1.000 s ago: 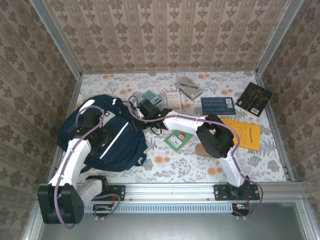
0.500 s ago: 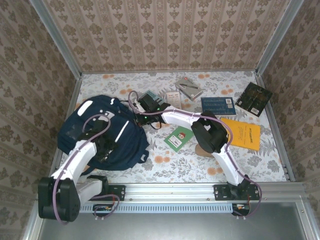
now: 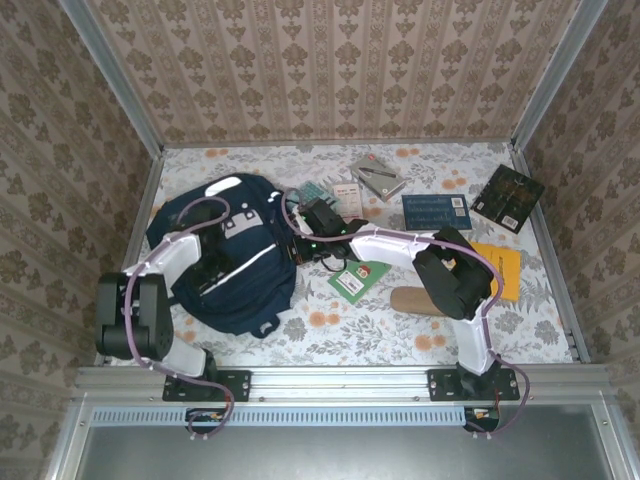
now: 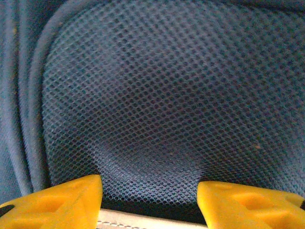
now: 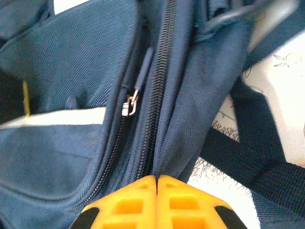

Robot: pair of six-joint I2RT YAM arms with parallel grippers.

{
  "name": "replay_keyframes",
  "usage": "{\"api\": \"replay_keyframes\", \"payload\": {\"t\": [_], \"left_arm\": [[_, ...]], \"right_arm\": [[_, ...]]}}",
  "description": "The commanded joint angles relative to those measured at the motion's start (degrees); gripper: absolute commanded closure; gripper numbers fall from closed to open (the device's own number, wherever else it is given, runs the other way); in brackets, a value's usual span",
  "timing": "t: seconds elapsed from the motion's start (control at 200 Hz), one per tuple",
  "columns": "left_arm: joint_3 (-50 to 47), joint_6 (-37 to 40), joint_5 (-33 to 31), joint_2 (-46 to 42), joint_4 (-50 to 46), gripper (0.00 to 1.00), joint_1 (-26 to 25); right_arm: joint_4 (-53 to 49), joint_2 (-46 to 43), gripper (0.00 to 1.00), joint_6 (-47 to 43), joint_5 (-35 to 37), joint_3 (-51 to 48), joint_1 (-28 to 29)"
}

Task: Pack the student bag
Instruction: Rotate the student bag at the middle-left of the table, then pick up the student bag from the middle-left of the table.

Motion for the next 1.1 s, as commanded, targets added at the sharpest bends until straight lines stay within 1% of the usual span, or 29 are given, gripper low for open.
{"api": "replay_keyframes", "payload": {"t": [0.0,0.16,0.23,0.275,0.3,0.32,0.35,0.425,0.495,0.6,0.74,0.78,0.895,0.97,0.985,1.095], "left_arm": [[3.38,4.87,-5.26,5.82,5.37,0.36,1.85],[9.68,10.25,-5.67,7.99,4.96,0.36,2.54],[12.28,12.08,-6.14,7.68,3.55,0.35,2.53],[13.59,13.08,-6.14,6.95,2.56,0.33,2.52],[14.13,13.37,-5.95,6.35,1.89,0.32,2.48],[14.39,13.7,-5.66,5.78,1.53,0.32,2.39],[14.51,14.22,-5.13,4.72,1.37,0.32,2.03],[14.15,15.99,-4.19,1.6,1.46,0.31,0.07],[13.99,18.33,-3.03,-0.63,1.91,0.31,-2.92],[13.64,20.52,-1.25,-2.42,1.93,0.31,-7.49],[13.64,21.75,0.87,-2.76,1.22,0.34,-12.81],[13.8,22.39,1.22,-2.72,0.92,0.37,-14.58],[13.51,24.28,1.77,-2.05,1.08,0.38,-19.04],[13.6,25.11,2.25,-0.85,1.3,0.38,-19.93],[13.66,25.19,2.34,-0.48,1.29,0.39,-21.6],[14.93,26.83,1.9,1.84,0.05,0.42,-24.45]], "right_arm": [[-0.07,-2.43,1.0,1.36,-2.73,-0.77,3.16],[-1.72,1.96,1.0,1.91,-6.41,5.08,7.51],[-3.6,3.4,1.0,1.07,-6.52,7.97,8.91],[-4.71,3.47,0.97,0.67,-5.88,8.84,9.13],[-4.72,3.11,0.94,0.71,-5.24,8.76,9.01],[-4.62,2.64,0.89,0.74,-4.72,8.35,8.82],[-4.15,1.73,0.78,0.93,-4.28,7.53,8.37],[-2.84,-1.42,0.73,1.39,-2.75,4.5,6.78],[-1.73,-4.99,0.6,1.82,-1.49,1.16,4.71],[-0.53,-10.22,0.54,2.24,0.21,-3.91,1.56],[-0.05,-15.04,0.52,2.66,2.17,-9.36,-1.56],[0.1,-15.96,0.53,2.92,2.63,-10.69,-2.19],[2.1,-18.67,0.53,4.23,4.55,-15.0,-3.55],[3.73,-19.82,0.53,5.27,4.65,-17.36,-4.31],[3.93,-19.96,0.53,5.43,4.71,-17.61,-4.36],[4.22,-20.62,0.53,5.43,5.09,-18.73,-4.5]]}}
